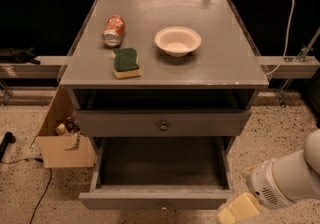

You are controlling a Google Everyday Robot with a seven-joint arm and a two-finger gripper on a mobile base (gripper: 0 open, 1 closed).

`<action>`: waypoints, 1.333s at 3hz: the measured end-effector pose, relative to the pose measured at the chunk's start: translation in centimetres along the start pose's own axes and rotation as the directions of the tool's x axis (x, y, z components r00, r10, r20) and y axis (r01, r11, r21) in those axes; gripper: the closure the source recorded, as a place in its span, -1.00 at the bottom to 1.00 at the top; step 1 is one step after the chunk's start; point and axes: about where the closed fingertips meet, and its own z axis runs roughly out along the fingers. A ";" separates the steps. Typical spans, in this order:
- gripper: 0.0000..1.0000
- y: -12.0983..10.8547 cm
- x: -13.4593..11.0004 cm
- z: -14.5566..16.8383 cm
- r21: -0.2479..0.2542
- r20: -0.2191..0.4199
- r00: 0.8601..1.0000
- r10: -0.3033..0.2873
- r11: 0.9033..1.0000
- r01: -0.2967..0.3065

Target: Close middle drawer

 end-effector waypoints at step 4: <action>-1.00 -1.0 -0.2 3.0 0.075 0.082 0.987 0.137 0.987 -0.143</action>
Offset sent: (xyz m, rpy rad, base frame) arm -0.0038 0.0004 -0.0064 0.0090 -0.0053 -0.0337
